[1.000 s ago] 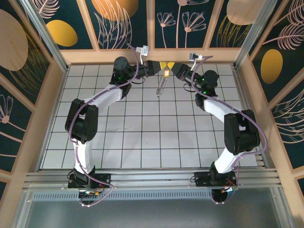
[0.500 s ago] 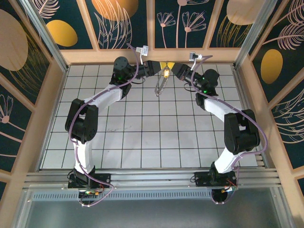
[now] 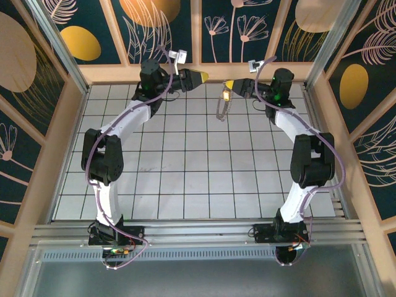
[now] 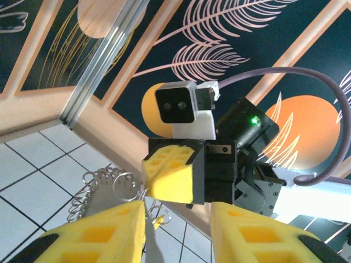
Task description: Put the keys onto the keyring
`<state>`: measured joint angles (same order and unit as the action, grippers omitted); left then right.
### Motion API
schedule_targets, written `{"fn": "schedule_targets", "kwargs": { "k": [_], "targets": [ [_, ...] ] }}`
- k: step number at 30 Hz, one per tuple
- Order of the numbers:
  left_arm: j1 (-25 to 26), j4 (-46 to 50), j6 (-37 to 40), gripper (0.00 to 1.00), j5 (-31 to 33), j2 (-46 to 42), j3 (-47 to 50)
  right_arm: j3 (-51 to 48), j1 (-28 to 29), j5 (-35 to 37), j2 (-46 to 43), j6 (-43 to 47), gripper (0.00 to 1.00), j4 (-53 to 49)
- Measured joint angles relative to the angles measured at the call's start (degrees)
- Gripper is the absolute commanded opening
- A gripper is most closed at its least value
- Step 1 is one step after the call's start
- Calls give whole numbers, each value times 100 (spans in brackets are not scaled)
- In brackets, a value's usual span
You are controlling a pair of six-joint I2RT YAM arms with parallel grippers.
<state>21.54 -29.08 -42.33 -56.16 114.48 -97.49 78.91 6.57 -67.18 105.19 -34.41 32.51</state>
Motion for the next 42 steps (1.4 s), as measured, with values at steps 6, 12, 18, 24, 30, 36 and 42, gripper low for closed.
{"fn": "schedule_targets", "kwargs": {
  "k": [6, 12, 18, 24, 30, 36, 42],
  "targets": [
    [15, 699, 433, 36, -393, 234, -769, 1150, 0, -636, 363, 1285, 0, -1744],
    [20, 1067, 551, 32, -605, 509, -925, 1598, 46, -903, 643, 1799, 0, -2623],
    [44, 1137, 551, 32, -645, 570, -885, 1598, 251, -925, 737, 1799, 0, -2708],
    [55, 1139, 592, 32, -643, 573, -704, 1598, 380, -927, 737, 1711, 0, -2634],
    [55, 1139, 640, 32, -640, 573, -581, 1598, 382, -925, 737, 1585, 0, -2452],
    [55, 1137, 708, 32, -643, 570, -468, 1591, 382, -925, 737, 1541, 0, -2358],
    [55, 1106, 717, 32, -645, 573, -367, 1574, 382, -918, 737, 1399, 0, -2168]
  ]
}}
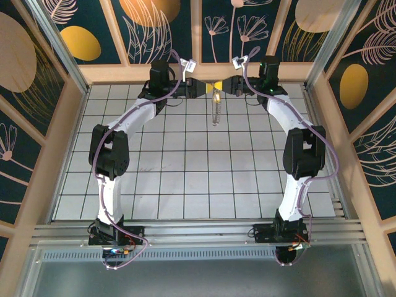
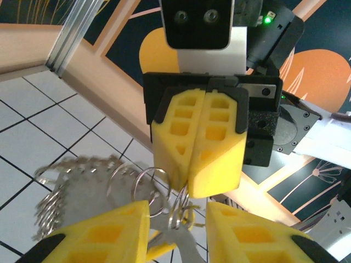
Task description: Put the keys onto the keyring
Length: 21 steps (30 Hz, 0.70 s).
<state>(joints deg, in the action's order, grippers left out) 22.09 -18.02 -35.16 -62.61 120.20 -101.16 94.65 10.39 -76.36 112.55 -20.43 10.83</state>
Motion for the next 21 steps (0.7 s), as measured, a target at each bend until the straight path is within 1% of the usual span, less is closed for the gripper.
{"fn": "schedule_targets", "kwargs": {
  "k": [12, 21],
  "targets": [
    [9, -595, -225, 32, -127, -2, 358, -199, 0, 20, 0, -398, 0, 479],
    [9, -1064, -507, 31, -125, -2, 365, -280, 0, 20, 0, -415, 0, 581]
  ]
}}
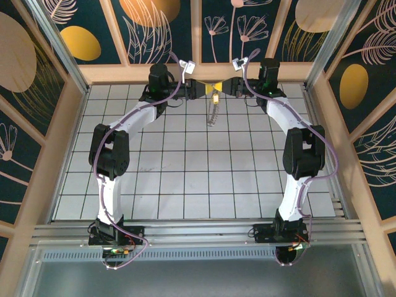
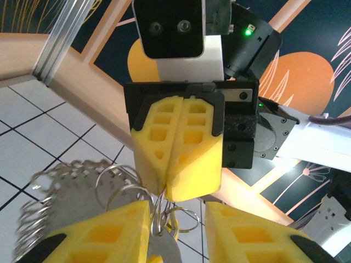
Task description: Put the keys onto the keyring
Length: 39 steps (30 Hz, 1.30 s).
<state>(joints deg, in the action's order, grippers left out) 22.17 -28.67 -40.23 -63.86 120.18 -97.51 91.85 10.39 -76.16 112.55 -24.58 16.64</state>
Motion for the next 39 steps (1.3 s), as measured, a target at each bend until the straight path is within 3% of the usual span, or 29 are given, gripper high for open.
{"fn": "schedule_targets", "kwargs": {
  "k": [13, 20, 30, 39],
  "targets": [
    [20, -142, -144, 30, 2, 0, 0, 0, 11, -4, 0, -2, 0, 37],
    [33, -157, -173, 21, 28, 0, 0, 0, 11, -28, -13, -2, 0, 46],
    [66, -160, -186, 22, 50, 0, 0, 0, 13, -28, -42, 0, 0, 52],
    [81, -157, -208, 11, 116, 0, -2, -2, 22, -44, -48, 0, 0, 79]
  ]
}}
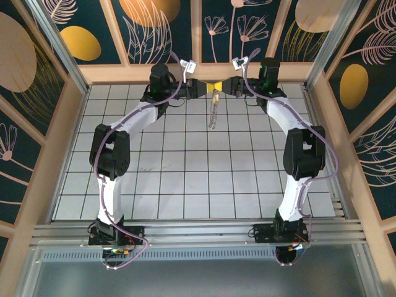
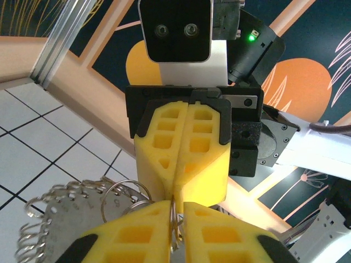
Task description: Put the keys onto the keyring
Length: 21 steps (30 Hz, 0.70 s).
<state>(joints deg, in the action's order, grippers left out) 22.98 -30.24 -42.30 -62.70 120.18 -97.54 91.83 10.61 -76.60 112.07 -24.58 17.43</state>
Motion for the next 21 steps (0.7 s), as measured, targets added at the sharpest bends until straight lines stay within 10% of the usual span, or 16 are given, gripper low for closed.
{"fn": "schedule_targets", "kwargs": {
  "k": [11, 15, 21],
  "targets": [
    [0, -70, -59, 0, 13, 0, 2, 0, 0, 4, -20, -28, 0, 44],
    [17, -310, -205, 0, 13, 0, 39, -155, -15, 129, -155, -282, 32, 249],
    [96, -599, -350, 0, -9, 0, 59, -857, -299, 494, -763, -807, 38, 990]
  ]
}}
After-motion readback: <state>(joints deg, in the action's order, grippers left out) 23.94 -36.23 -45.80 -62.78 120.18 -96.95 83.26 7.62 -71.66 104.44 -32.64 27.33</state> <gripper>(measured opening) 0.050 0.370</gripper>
